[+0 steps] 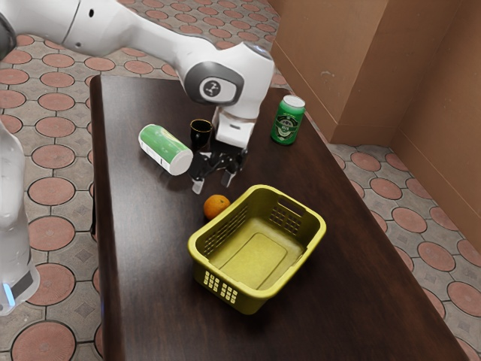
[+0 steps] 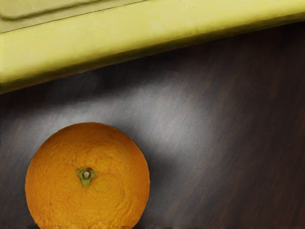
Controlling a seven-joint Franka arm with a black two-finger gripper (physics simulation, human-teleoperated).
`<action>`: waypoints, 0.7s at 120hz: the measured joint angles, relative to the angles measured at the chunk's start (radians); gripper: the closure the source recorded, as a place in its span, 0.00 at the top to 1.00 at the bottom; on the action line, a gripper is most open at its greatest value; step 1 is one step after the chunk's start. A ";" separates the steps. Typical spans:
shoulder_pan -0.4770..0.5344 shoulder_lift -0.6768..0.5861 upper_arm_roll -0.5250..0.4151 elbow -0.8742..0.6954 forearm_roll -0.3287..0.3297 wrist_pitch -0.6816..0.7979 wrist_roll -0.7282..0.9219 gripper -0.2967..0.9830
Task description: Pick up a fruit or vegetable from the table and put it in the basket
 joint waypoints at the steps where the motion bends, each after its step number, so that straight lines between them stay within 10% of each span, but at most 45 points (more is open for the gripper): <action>1: 0.001 0.000 0.000 -0.001 0.001 0.002 -0.001 0.76; 84: 0.008 0.025 -0.012 -0.053 0.010 0.120 -0.144 0.76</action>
